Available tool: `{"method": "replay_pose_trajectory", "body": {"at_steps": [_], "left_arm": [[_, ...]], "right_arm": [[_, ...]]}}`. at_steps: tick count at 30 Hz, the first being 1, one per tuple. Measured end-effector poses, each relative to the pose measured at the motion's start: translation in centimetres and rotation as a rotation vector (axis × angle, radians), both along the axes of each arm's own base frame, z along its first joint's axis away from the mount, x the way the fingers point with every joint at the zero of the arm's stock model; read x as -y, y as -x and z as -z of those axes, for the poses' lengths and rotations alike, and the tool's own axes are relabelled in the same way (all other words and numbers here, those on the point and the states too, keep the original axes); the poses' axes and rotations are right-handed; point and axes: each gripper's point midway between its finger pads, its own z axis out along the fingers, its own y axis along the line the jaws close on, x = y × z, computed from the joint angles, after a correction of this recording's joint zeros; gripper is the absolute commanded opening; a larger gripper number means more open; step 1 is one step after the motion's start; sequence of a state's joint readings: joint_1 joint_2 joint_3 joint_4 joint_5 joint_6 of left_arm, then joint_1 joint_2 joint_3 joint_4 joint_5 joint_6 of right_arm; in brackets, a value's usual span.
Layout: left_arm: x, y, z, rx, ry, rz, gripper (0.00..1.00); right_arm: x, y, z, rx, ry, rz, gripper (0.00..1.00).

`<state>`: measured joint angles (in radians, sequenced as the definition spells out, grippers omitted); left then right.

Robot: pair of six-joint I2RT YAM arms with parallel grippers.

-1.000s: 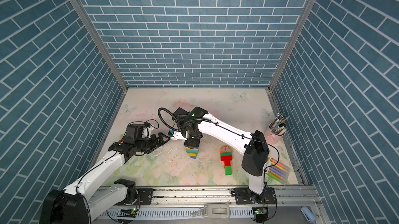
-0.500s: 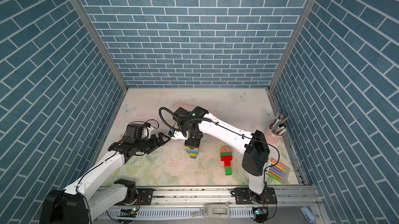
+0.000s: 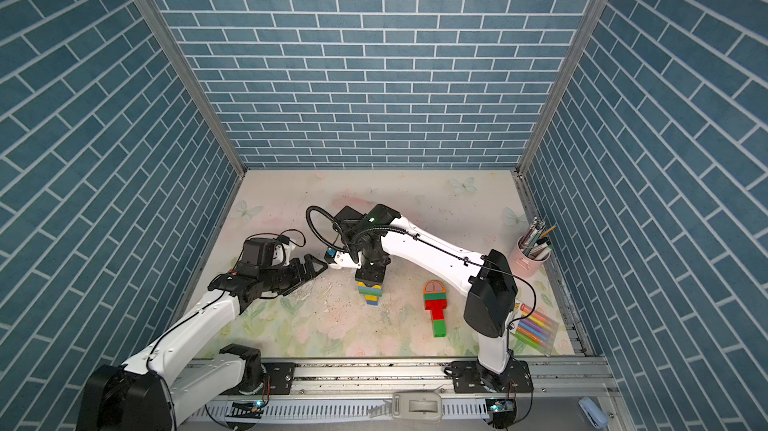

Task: Assemble an ice cream with lego
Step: Assemble the lego brick with the lego brick.

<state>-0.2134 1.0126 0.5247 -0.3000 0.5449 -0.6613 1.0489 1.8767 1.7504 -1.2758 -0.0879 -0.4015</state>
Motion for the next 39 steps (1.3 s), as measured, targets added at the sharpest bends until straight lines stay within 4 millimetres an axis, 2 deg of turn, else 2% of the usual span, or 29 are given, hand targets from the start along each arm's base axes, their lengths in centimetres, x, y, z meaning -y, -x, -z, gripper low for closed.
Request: {"method": "replay_pose_trajectory", "body": {"at_steps": [22,39], "left_arm": [[0.02,0.06,0.26,0.002,0.018,0.003,0.99],[-0.06,0.52,0.16,-0.003,0.015,0.009,1.00]], "right_arm": [[-0.04,-0.15,0.15,0.009,-0.005,-0.008,0.00],[-0.12,-0.45,-0.50,0.056,-0.033,-0.129,0.00]]}}
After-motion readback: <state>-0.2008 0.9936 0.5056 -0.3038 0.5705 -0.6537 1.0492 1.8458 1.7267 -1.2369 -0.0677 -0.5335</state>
